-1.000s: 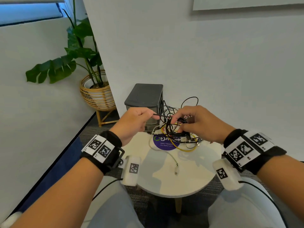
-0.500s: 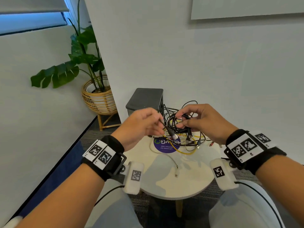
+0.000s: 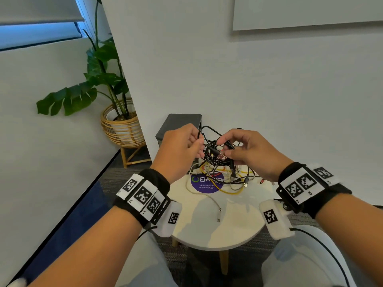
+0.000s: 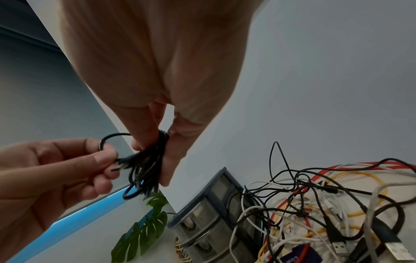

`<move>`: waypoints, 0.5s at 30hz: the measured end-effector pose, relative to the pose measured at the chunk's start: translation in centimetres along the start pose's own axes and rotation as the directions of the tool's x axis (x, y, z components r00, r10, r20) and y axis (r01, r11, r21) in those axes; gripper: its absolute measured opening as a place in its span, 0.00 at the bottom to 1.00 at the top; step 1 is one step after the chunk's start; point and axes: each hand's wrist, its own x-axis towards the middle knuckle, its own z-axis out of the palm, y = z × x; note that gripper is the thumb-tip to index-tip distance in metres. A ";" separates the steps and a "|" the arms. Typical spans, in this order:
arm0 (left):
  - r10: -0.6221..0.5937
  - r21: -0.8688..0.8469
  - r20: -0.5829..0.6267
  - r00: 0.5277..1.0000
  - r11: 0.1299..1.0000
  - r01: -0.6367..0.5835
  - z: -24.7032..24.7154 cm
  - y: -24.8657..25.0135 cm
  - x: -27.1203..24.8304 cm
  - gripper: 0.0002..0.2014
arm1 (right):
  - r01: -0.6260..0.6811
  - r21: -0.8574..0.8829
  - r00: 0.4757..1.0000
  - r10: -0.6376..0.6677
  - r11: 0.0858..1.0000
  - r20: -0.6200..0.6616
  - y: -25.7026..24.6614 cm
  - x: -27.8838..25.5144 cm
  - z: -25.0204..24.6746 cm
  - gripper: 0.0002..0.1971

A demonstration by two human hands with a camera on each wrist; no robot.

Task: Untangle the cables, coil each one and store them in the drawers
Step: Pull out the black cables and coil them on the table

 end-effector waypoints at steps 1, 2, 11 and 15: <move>0.027 0.055 0.000 1.000 0.998 -0.027 0.0 0.2 0.1 0.04 | 0.001 0.005 1.000 -0.001 1.000 0.000 0.0 0.1 0.0 0.16; 0.047 0.094 0.009 0.999 0.994 -0.047 0.1 0.4 0.2 0.04 | -0.001 0.019 1.000 0.001 1.000 0.002 0.0 0.1 0.1 0.17; 0.089 0.028 0.172 0.981 0.995 -0.095 2.2 0.5 -0.3 0.04 | 0.020 0.155 0.999 -0.024 0.988 0.022 -0.5 0.4 0.5 0.16; 0.011 -0.125 0.163 0.987 0.992 0.010 2.2 0.3 -0.2 0.03 | 0.010 0.189 1.000 -0.015 0.982 0.027 -0.2 0.3 0.8 0.15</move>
